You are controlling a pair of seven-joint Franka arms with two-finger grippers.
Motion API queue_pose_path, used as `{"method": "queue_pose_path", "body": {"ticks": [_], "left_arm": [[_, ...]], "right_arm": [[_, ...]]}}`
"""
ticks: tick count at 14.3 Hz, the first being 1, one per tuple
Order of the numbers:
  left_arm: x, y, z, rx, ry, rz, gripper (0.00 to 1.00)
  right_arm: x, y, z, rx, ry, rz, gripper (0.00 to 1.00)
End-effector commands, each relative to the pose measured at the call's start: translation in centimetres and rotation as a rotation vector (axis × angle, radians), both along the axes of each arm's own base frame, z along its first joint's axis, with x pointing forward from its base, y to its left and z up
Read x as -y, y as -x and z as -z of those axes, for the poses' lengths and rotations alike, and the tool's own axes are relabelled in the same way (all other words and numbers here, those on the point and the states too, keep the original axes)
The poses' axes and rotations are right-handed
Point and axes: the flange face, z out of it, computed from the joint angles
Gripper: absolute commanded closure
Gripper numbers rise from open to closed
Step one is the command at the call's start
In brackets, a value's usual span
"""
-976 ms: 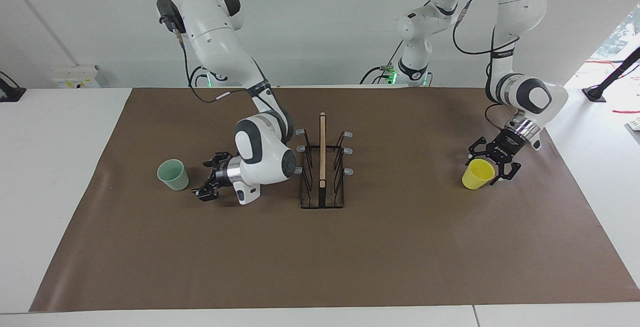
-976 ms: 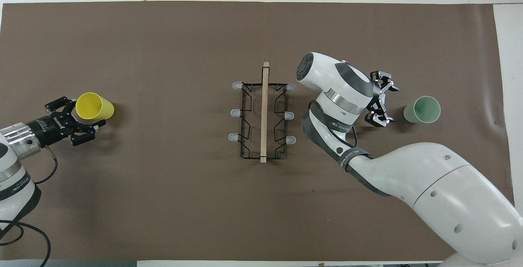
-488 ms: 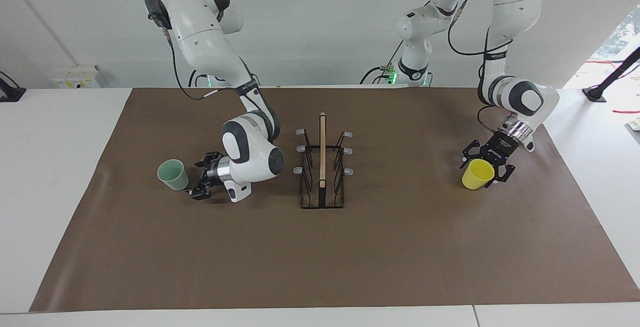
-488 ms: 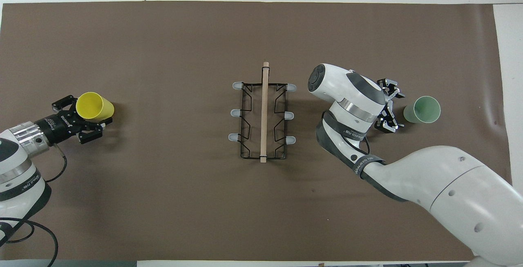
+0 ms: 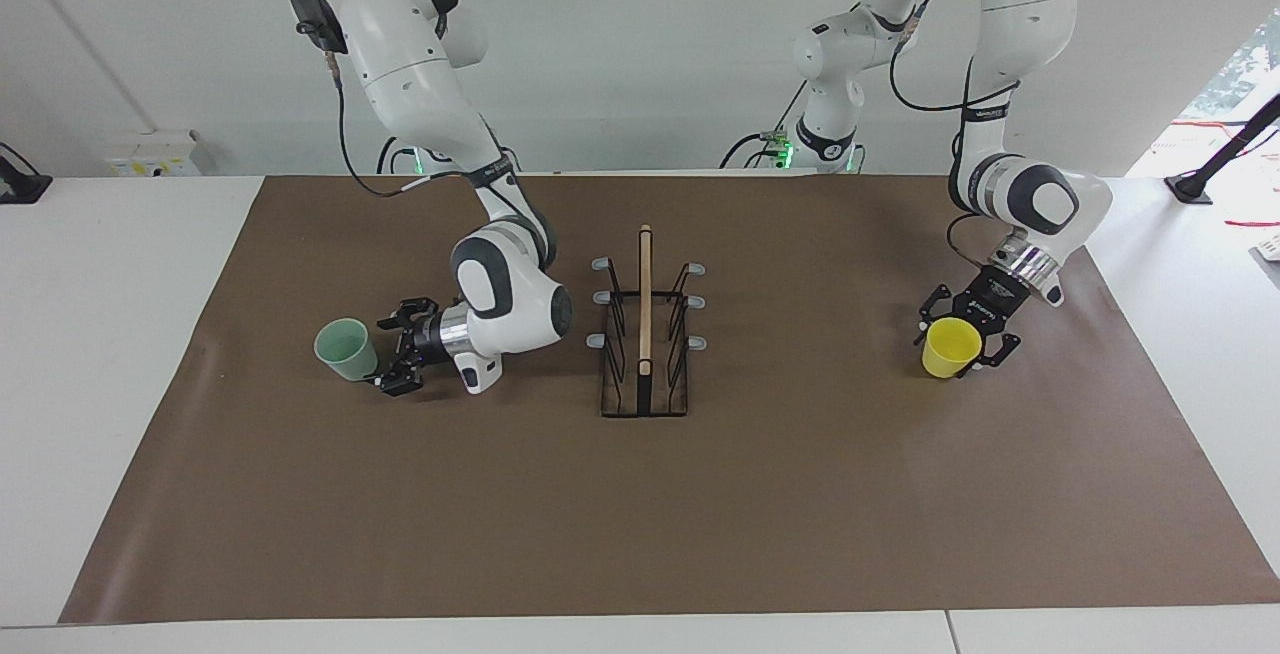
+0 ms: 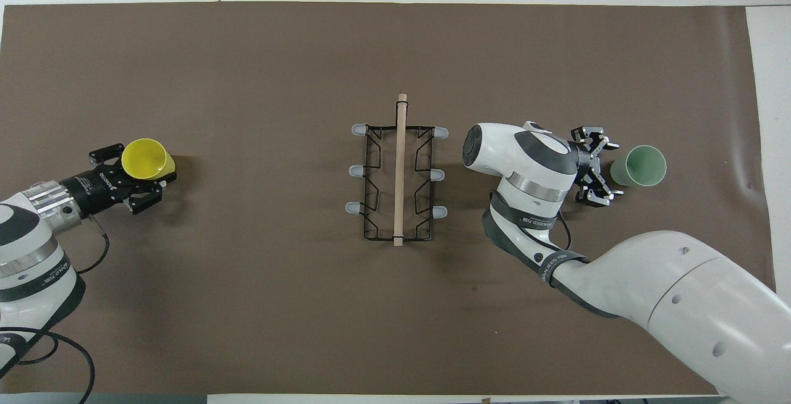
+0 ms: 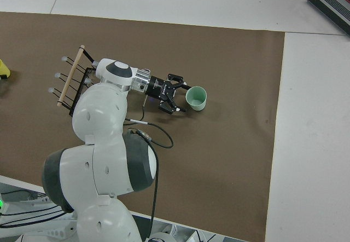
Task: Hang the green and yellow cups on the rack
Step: 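Grasp the yellow cup with the left gripper while the right gripper grasps the green cup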
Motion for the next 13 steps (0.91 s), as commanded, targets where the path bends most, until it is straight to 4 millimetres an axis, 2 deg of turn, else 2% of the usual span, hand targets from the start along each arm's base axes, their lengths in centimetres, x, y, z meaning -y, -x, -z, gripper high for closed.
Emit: {"method": "queue_pose_path", "body": {"ticks": [1,4,7,10,13], "left_arm": [[0.4,-0.5,-1.3,0.036,-0.04,-0.012,1.0],[0.0,-1.6,-4.6,0.093,-0.067,-0.023,1.0],[1.2,-1.8,-9.1,0.158,-0.118,0.033,1.0],[3.9,-2.0,-12.9,0.177,-0.228,0.191,1.0],[7.5,-2.5,-17.1,0.171,-0.312,0.379,1.0]], "right_arm": [[1.0,0.7,-0.3,0.008,0.001,-0.038,0.0],[2.0,0.9,0.3,0.016,0.012,-0.044,0.0],[2.1,1.0,0.3,0.023,0.023,-0.075,0.0],[2.5,1.4,0.6,0.014,0.036,-0.085,0.0],[3.2,1.6,0.8,0.008,0.054,-0.094,0.0]]}}
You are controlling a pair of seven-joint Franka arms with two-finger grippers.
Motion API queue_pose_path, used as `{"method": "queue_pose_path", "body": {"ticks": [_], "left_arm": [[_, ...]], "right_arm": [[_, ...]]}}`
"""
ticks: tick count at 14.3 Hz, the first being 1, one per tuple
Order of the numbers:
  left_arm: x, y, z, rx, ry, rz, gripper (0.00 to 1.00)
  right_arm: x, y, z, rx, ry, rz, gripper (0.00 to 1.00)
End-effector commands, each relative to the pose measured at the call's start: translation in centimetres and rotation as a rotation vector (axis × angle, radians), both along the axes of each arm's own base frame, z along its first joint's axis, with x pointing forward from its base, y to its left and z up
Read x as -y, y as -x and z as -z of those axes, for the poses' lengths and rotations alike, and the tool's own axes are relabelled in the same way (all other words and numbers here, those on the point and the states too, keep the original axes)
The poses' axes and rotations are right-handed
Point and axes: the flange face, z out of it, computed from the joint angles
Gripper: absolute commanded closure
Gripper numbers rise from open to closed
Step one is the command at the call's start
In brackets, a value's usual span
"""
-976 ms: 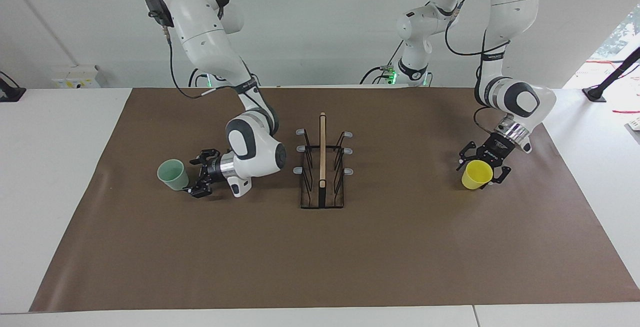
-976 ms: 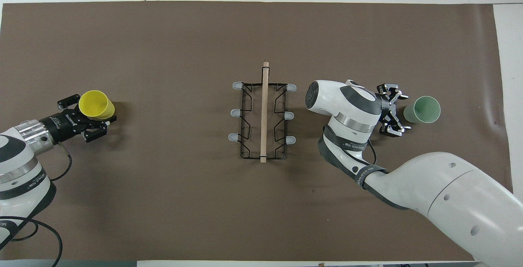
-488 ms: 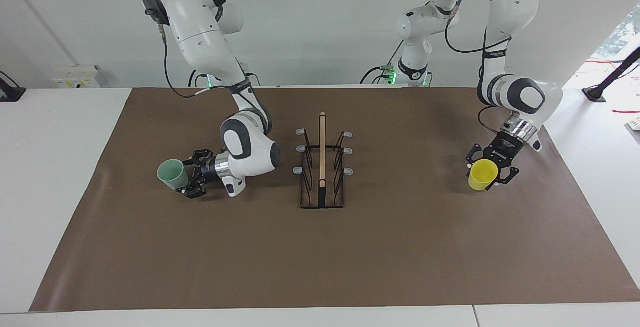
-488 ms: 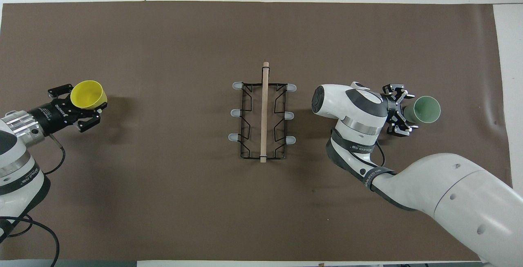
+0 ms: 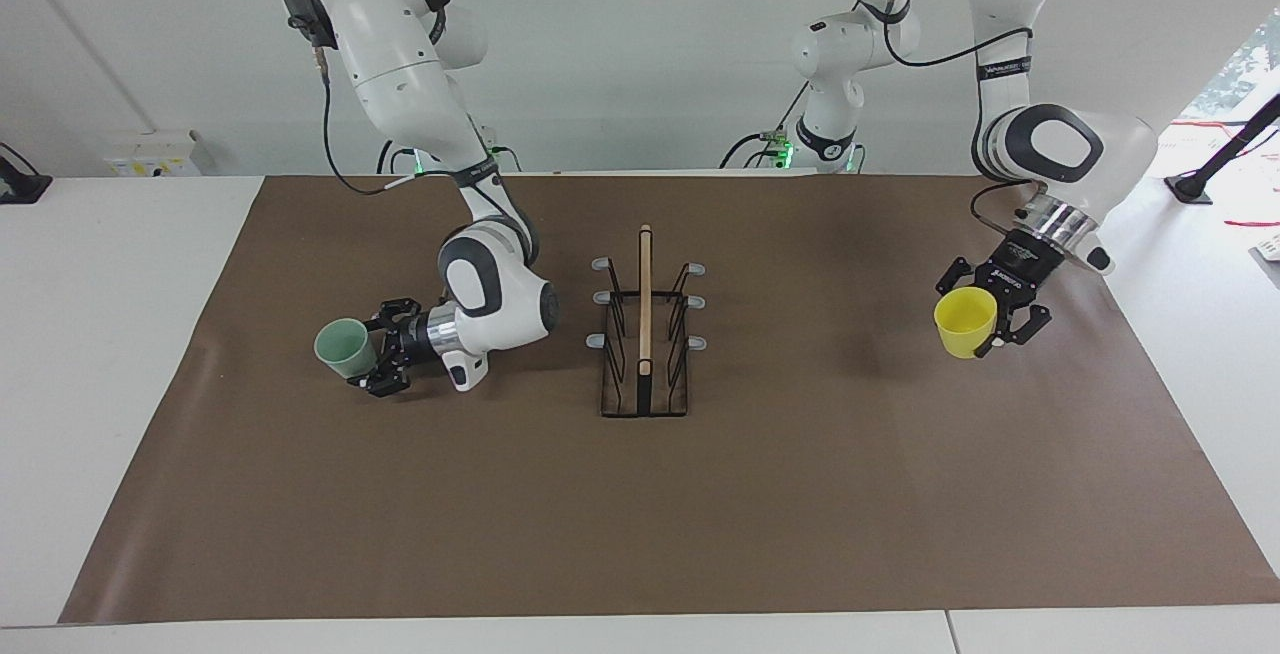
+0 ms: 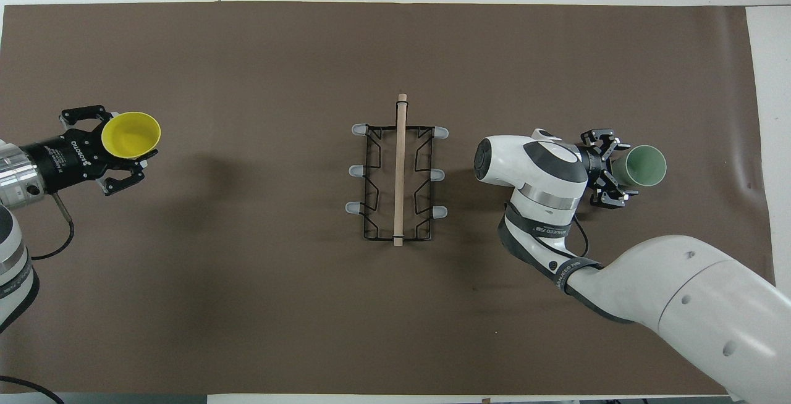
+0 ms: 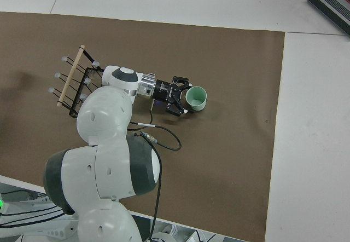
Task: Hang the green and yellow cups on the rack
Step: 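Grasp the yellow cup with the left gripper while the right gripper grasps the green cup, then carry the yellow cup to the rack while the right gripper lifts the green cup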
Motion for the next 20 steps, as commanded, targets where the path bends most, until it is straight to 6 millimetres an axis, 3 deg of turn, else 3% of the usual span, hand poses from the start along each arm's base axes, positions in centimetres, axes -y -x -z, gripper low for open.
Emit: {"method": "queue_pose_path", "body": {"ticks": [1,3,5,6,8,9,11,15,17,20], "left_arm": [[3.5,-0.1,-4.4,-0.011,-0.116,0.147,1.0],[6.9,0.6,-6.6,-0.057,-0.189,0.223,1.0],[11.1,1.5,-7.9,-0.07,-0.294,0.3,1.0],[13.2,2.0,-8.3,-0.078,-0.333,0.324,1.0],[16.5,2.9,-8.8,-0.087,-0.44,0.376,1.0],[18.1,3.1,-9.2,-0.086,-0.49,0.385,1.0],[22.0,4.3,-9.2,-0.092,-0.607,0.399,1.0],[28.4,7.2,-9.7,-0.042,-0.825,0.397,1.0],[31.7,9.1,-9.8,-0.013,-0.924,0.408,1.0],[36.5,11.7,-9.5,0.027,-1.045,0.413,1.0]], "right_arm": [[1.1,0.7,-0.3,0.019,0.01,-0.031,0.0],[1.3,0.6,-0.4,0.022,0.019,-0.037,0.02],[1.5,0.6,-0.5,0.024,0.021,-0.035,0.11],[1.6,0.6,-0.5,0.034,0.021,-0.03,0.31],[1.5,0.7,-0.5,0.063,0.026,-0.017,0.89],[1.5,0.5,-0.8,0.071,0.031,-0.01,1.0],[1.7,-0.2,-2.1,0.102,0.033,0.024,1.0],[2.5,-1.9,-6.9,0.188,-0.091,0.192,1.0],[4.3,-2.8,-9.8,0.234,-0.149,0.278,1.0],[9.8,-3.1,-15.5,0.344,-0.262,0.451,1.0]]}}
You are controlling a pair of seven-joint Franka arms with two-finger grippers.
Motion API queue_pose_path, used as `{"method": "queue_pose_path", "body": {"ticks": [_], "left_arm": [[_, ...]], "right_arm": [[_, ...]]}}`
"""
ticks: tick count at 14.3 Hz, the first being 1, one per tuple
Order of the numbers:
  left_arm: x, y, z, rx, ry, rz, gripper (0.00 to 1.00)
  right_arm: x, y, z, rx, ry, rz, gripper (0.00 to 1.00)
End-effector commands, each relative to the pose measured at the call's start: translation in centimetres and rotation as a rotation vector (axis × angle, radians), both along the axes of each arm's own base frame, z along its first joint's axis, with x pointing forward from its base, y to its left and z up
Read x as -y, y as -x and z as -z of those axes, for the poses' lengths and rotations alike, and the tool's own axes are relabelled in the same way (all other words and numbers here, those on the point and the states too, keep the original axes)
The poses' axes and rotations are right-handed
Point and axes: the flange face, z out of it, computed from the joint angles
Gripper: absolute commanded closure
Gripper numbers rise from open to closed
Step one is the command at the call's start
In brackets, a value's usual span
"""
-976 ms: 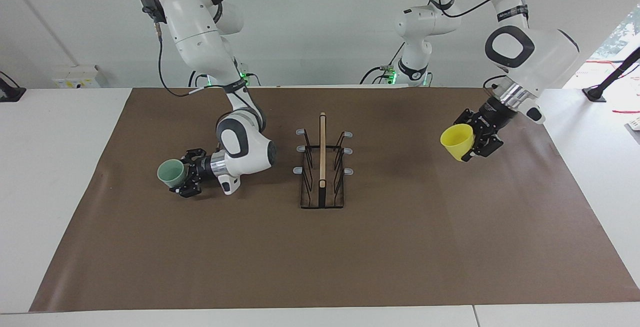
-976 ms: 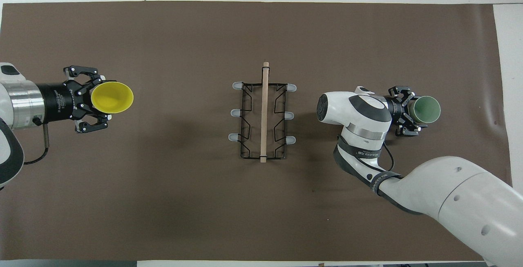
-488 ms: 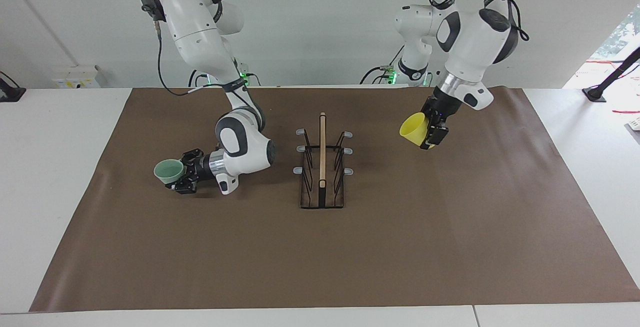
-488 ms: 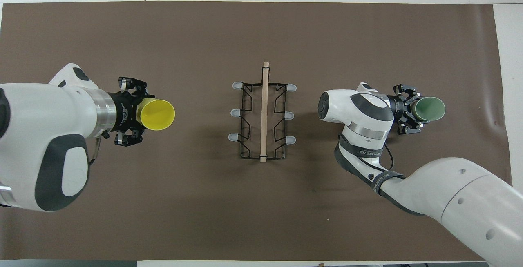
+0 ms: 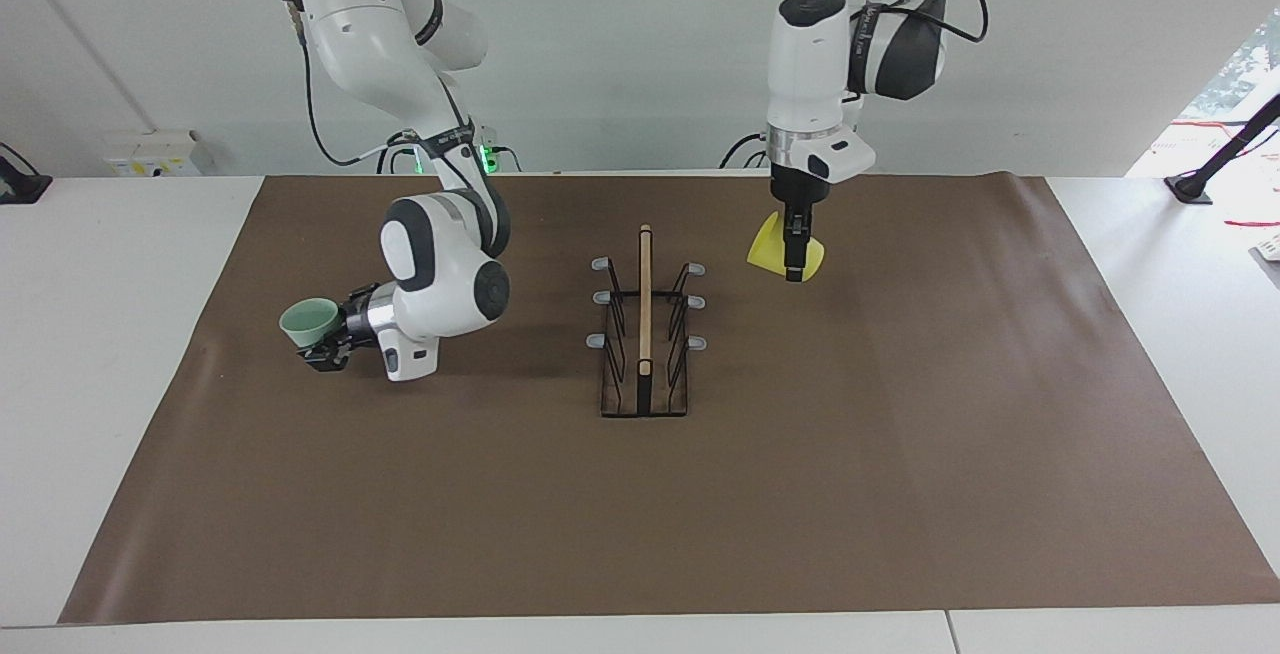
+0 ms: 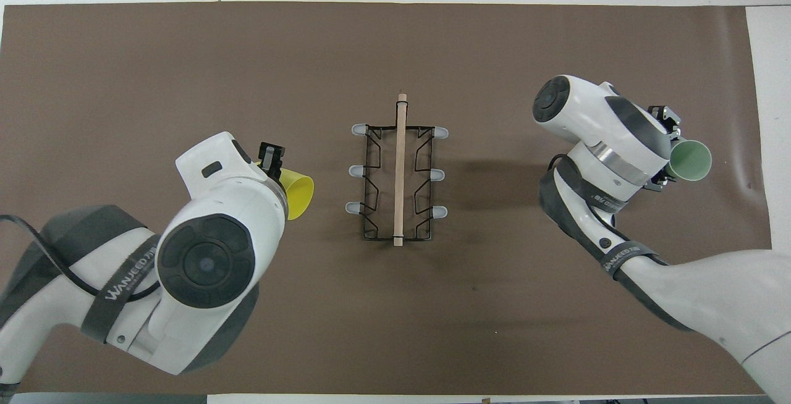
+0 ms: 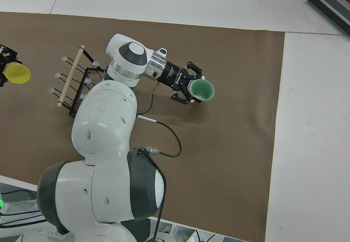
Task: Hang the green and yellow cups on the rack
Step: 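Carry the yellow cup to the rack while the right gripper lifts the green cup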
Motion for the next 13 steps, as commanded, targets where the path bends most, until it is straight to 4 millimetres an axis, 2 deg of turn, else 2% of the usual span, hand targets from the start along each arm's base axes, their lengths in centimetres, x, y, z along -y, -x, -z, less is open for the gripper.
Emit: {"method": "queue_pose_path", "body": {"ticks": [1,2,3,4,6,7,9,11,13], "left_arm": [[3.5,2.4,0.4,0.03,-0.129,0.043,1.0],[4.8,3.1,1.0,0.055,-0.16,0.069,1.0],[5.5,2.9,1.3,0.084,-0.183,0.072,1.0],[6.2,2.9,1.6,0.113,-0.225,0.092,1.0],[7.6,3.5,3.1,0.124,-0.31,0.102,1.0],[8.2,3.7,4.0,0.141,-0.346,0.11,1.0],[9.2,4.6,4.5,0.176,-0.383,0.114,1.0],[9.9,4.7,5.4,0.204,-0.416,0.119,1.0],[10.9,4.7,5.8,0.22,-0.445,0.113,1.0]], "right_arm": [[4.2,-0.1,-5.1,0.134,-0.151,0.111,1.0],[5.1,-0.1,-6.3,0.172,-0.204,0.143,1.0],[6.5,0.1,-6.9,0.189,-0.242,0.185,1.0],[7.3,0.3,-7.0,0.195,-0.276,0.224,1.0],[7.2,0.3,-7.2,0.199,-0.327,0.25,1.0],[7.8,0.4,-7.2,0.197,-0.364,0.278,1.0],[10.1,1.0,-7.9,0.173,-0.464,0.319,1.0],[11.9,0.8,-7.9,0.154,-0.545,0.271,1.0],[12.1,0.8,-8.2,0.156,-0.667,0.286,1.0]]}}
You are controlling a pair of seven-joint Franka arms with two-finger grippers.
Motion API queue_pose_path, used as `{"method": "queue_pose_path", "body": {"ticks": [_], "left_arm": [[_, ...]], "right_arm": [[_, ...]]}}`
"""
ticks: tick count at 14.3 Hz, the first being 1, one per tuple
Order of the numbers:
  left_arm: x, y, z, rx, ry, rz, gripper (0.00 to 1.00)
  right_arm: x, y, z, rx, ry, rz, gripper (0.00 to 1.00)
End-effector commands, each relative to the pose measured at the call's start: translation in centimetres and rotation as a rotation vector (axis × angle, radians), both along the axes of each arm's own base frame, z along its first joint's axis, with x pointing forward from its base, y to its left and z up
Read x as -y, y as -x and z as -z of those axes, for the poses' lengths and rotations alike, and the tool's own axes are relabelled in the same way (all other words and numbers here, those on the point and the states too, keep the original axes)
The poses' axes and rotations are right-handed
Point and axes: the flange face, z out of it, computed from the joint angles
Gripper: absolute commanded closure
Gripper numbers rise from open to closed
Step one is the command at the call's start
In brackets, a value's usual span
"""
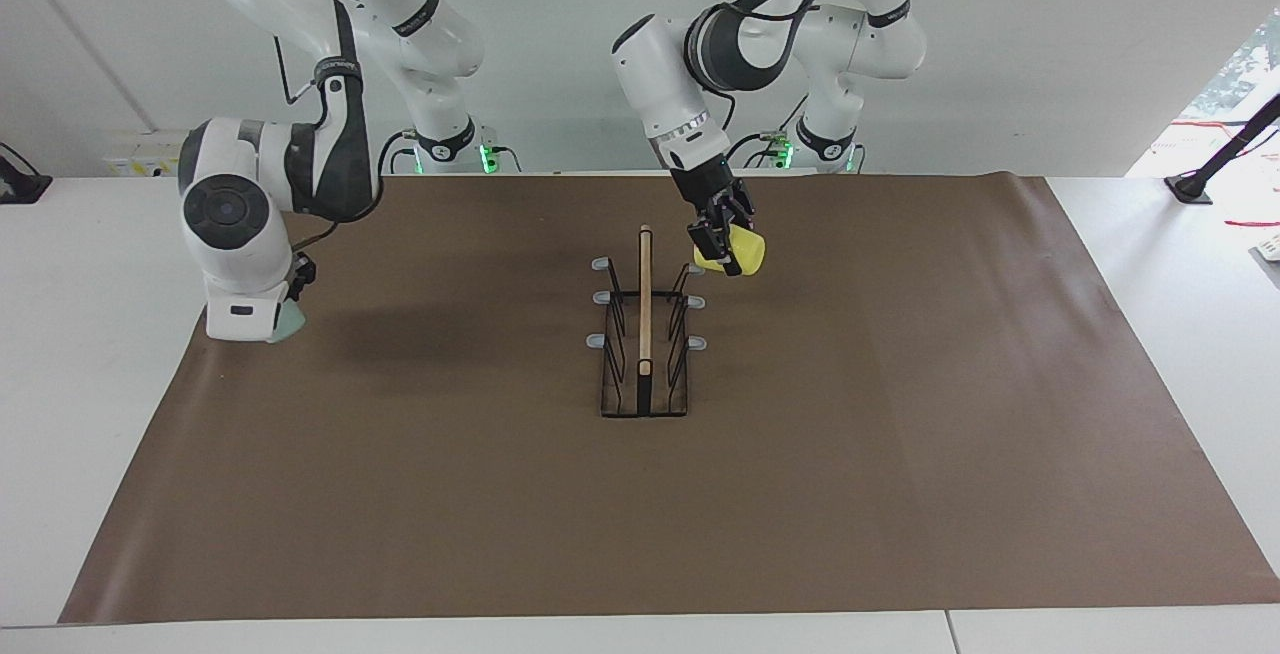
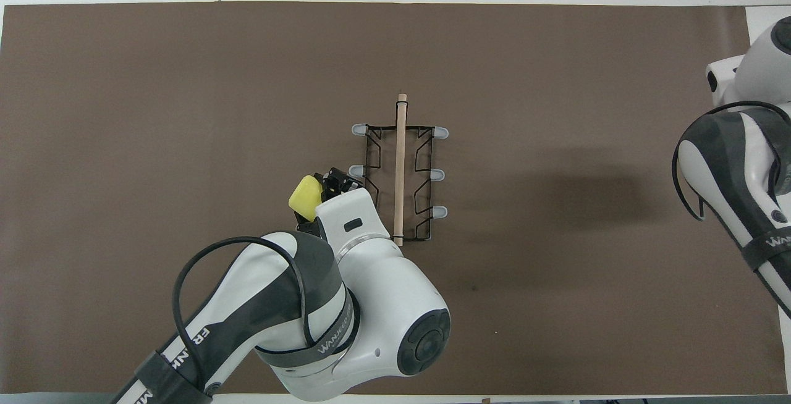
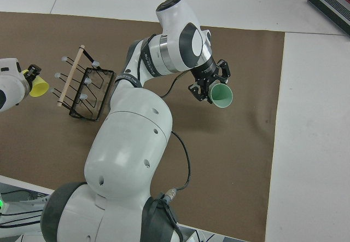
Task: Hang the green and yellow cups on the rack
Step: 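Carry the yellow cup to the rack while the right gripper lifts the green cup, then hang the yellow cup on a rack peg while the right gripper carries the green cup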
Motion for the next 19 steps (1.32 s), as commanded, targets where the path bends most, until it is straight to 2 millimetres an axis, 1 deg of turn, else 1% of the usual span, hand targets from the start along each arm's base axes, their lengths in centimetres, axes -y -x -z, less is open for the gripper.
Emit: {"method": "queue_pose_path", "body": {"ticks": [1,2,3,5,6,7,8,11,13,15,17,19], "left_arm": [[1.5,0.0,0.3,0.021,-0.043,-0.015,1.0],[1.7,0.2,0.5,0.029,-0.056,-0.009,1.0],[2.2,0.4,1.5,0.037,-0.083,0.005,1.0],[3.3,0.4,2.7,0.044,-0.101,-0.012,1.0],[3.4,0.2,3.2,0.047,-0.115,-0.014,1.0],[3.5,0.0,3.7,0.047,-0.124,-0.014,1.0],[3.2,-0.3,3.8,0.053,-0.138,-0.018,1.0],[2.3,-0.5,3.9,0.06,-0.187,-0.049,1.0],[2.4,-0.4,3.9,0.061,-0.191,-0.051,1.0],[2.5,-0.3,3.8,0.062,-0.189,-0.048,1.0],[2.9,0.0,3.9,0.067,-0.172,-0.044,1.0],[3.2,0.2,3.9,0.069,-0.164,-0.04,1.0]], "right_arm": [[-0.5,0.2,-2.0,0.037,-0.163,0.012,1.0],[-1.2,0.1,-3.1,0.055,-0.242,0.036,1.0],[-2.0,-0.1,-4.4,0.072,-0.309,0.055,1.0],[-3.3,-0.3,-5.2,0.092,-0.447,0.113,1.0],[-3.5,-0.4,-5.4,0.101,-0.506,0.138,1.0],[-3.8,-0.4,-5.5,0.104,-0.525,0.137,1.0],[-4.3,-0.4,-5.3,0.096,-0.553,0.133,1.0],[-6.3,-0.1,-6.0,0.095,-0.776,0.139,1.0],[-7.6,0.0,-6.6,0.095,-0.928,0.113,1.0],[-7.6,0.2,-7.1,0.104,-1.037,0.161,1.0],[-8.7,0.9,-7.0,0.093,-1.138,0.181,1.0],[-9.8,1.7,-6.7,0.123,-1.253,0.14,1.0]]}}
